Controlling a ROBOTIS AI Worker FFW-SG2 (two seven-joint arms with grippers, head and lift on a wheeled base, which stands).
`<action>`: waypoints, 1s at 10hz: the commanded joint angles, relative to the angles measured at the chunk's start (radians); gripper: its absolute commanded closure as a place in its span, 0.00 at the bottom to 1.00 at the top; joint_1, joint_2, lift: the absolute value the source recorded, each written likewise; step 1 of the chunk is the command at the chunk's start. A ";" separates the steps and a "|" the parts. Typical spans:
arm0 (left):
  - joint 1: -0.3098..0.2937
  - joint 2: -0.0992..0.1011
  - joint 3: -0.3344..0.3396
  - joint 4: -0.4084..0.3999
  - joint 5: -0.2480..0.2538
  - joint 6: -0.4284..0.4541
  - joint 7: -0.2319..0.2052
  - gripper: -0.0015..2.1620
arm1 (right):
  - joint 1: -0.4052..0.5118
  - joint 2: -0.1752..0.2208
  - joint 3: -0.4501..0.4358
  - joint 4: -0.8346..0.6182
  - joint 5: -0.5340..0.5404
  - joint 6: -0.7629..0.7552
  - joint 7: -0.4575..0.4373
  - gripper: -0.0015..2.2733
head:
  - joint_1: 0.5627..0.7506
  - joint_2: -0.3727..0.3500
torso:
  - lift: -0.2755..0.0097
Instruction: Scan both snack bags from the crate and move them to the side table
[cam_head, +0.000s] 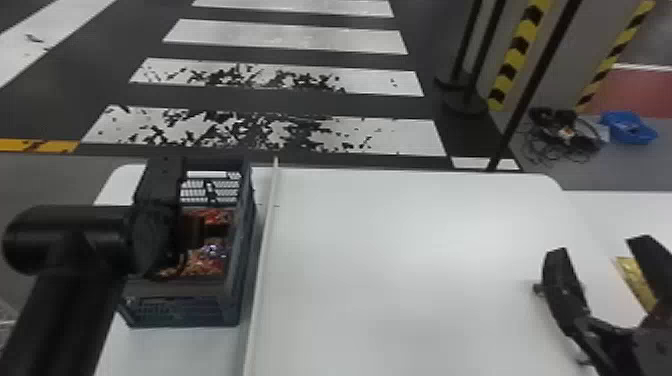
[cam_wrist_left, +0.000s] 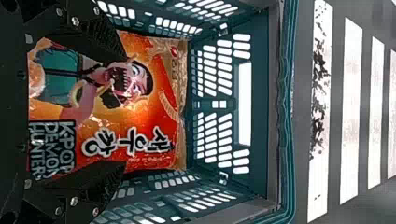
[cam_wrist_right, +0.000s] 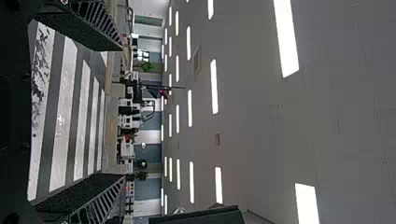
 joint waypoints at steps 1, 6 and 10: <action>-0.027 -0.010 -0.008 0.067 -0.018 -0.048 -0.007 0.11 | 0.002 0.000 0.002 0.003 -0.001 -0.011 0.003 0.01 | 0.70 0.41 | 0.63; -0.029 -0.013 -0.012 0.101 -0.030 -0.067 -0.015 0.56 | 0.002 0.000 0.006 0.009 -0.005 -0.032 0.004 0.01 | 0.70 0.41 | 0.63; -0.019 -0.011 -0.006 0.156 -0.064 -0.097 -0.042 0.87 | 0.002 0.001 0.009 0.012 -0.005 -0.051 0.004 0.01 | 0.70 0.42 | 0.63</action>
